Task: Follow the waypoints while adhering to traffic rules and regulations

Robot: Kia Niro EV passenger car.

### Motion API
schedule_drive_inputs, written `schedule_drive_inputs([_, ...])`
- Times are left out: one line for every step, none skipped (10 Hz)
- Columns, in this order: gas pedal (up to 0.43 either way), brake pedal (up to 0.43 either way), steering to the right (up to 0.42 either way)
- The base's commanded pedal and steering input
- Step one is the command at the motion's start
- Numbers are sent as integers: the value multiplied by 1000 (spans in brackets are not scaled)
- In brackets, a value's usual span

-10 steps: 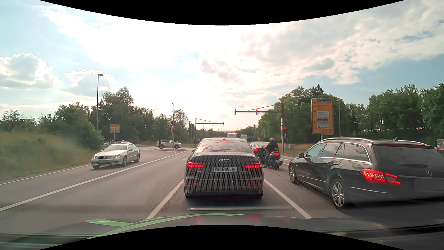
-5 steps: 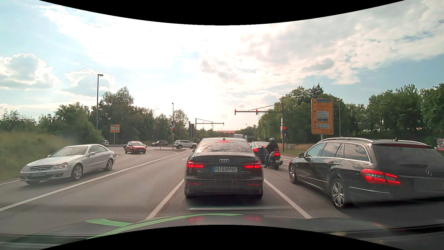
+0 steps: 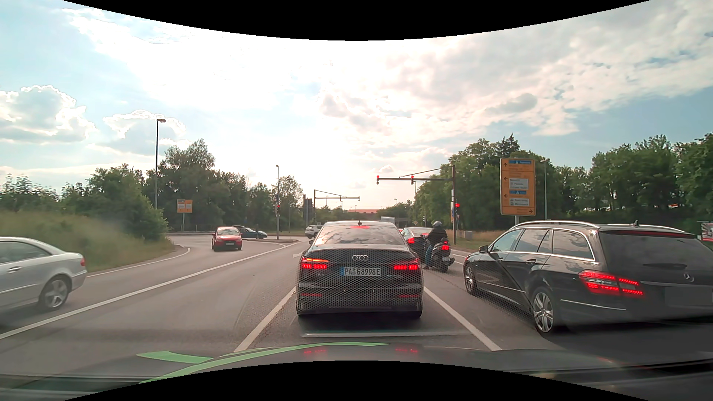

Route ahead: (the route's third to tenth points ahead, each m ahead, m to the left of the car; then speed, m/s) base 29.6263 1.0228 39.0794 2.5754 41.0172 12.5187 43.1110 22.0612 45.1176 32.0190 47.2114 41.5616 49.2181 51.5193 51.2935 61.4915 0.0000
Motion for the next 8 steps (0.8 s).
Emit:
schedule_drive_inputs([0, 293, -1])
schedule_drive_inputs([0, 293, -1])
schedule_drive_inputs([0, 293, -1])
schedule_drive_inputs([0, 293, -1])
schedule_drive_inputs([0, 293, -1])
schedule_drive_inputs([0, 293, -1])
schedule_drive_inputs([0, 293, -1])
schedule_drive_inputs([0, 293, -1])
